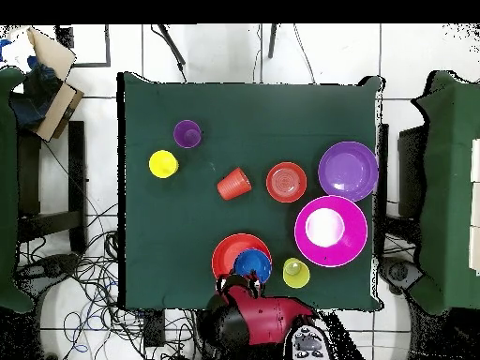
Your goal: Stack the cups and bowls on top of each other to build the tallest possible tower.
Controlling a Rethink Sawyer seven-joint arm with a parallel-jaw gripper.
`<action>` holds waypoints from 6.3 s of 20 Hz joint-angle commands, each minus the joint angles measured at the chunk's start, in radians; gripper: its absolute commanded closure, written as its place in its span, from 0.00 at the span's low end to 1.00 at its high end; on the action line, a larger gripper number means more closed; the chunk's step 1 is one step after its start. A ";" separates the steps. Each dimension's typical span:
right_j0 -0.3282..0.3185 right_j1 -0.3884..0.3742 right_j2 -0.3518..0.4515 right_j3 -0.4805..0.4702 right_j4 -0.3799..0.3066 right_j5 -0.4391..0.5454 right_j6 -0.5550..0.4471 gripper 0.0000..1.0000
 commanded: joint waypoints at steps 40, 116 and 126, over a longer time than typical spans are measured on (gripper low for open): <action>-0.046 0.102 0.106 0.015 -0.096 0.105 0.081 0.00; 0.084 0.381 0.066 -0.176 -0.017 -0.126 0.111 0.00; 0.029 0.316 0.103 -0.213 -0.045 -0.005 0.077 0.00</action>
